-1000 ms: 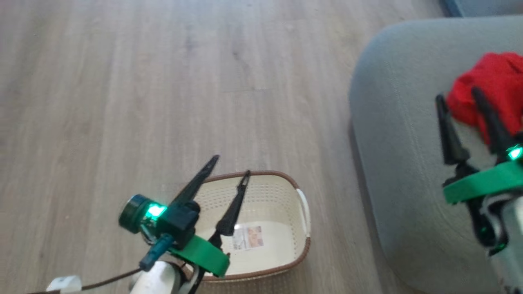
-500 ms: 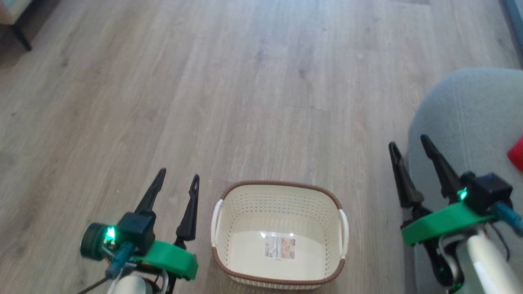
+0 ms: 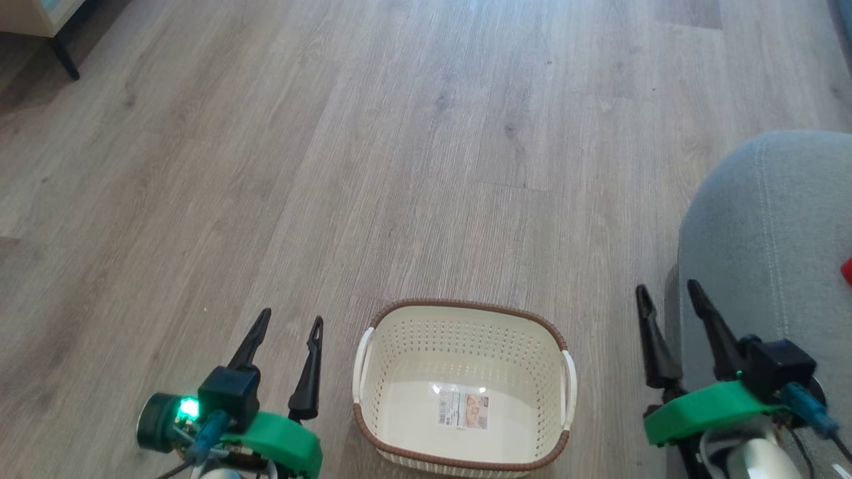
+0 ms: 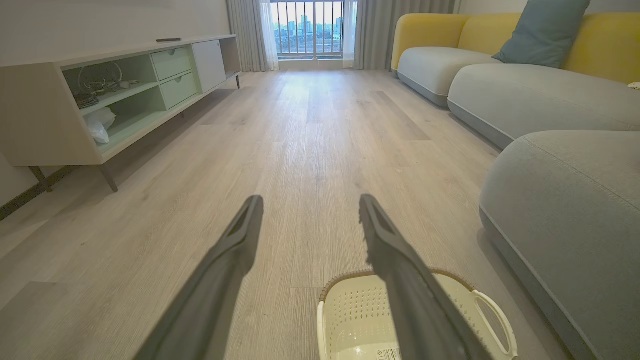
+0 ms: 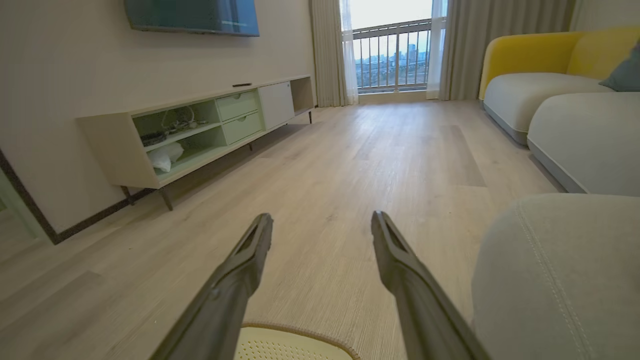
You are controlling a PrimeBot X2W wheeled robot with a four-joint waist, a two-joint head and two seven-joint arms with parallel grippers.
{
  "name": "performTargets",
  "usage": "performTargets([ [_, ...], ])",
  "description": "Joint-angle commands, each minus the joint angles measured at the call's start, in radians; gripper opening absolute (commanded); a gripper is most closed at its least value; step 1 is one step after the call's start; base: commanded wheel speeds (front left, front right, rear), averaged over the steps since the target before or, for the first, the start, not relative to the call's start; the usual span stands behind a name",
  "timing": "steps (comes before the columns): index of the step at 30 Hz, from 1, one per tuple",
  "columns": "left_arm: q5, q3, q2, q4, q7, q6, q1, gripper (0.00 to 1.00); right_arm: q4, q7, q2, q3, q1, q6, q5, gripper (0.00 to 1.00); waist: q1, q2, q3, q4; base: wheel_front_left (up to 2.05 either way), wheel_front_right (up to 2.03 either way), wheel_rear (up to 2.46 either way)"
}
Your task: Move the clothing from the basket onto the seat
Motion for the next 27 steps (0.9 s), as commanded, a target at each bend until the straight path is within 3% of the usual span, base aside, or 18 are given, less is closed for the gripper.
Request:
performTargets([
  [1,0.001,0.029,-0.007,-0.024,-0.005,0.006,-0.038,1.0,-0.033,-0.012,0.001,0.001,-0.021,0.0,-0.004,1.0,0.0001,-0.0001,0.001,-0.002,0.0,0.0,0.0],
  [8,0.008,0.032,-0.007,-0.014,-0.005,0.014,-0.046,1.0,-0.044,-0.012,0.019,-0.053,0.0,0.0,-0.006,1.0,0.0001,-0.0001,0.005,-0.015,0.0,0.0,0.0],
  [15,0.003,0.037,-0.007,0.019,-0.005,0.018,-0.052,1.0,-0.039,-0.012,0.02,-0.041,-0.008,0.0,0.016,1.0,0.0001,-0.0001,0.005,-0.03,0.0,0.0,0.0],
  [27,-0.039,0.054,-0.007,0.018,-0.005,-0.017,-0.052,1.0,-0.04,-0.012,0.021,-0.041,-0.014,0.0,0.014,1.0,0.0001,-0.0001,-0.002,-0.041,0.0,0.0,0.0],
])
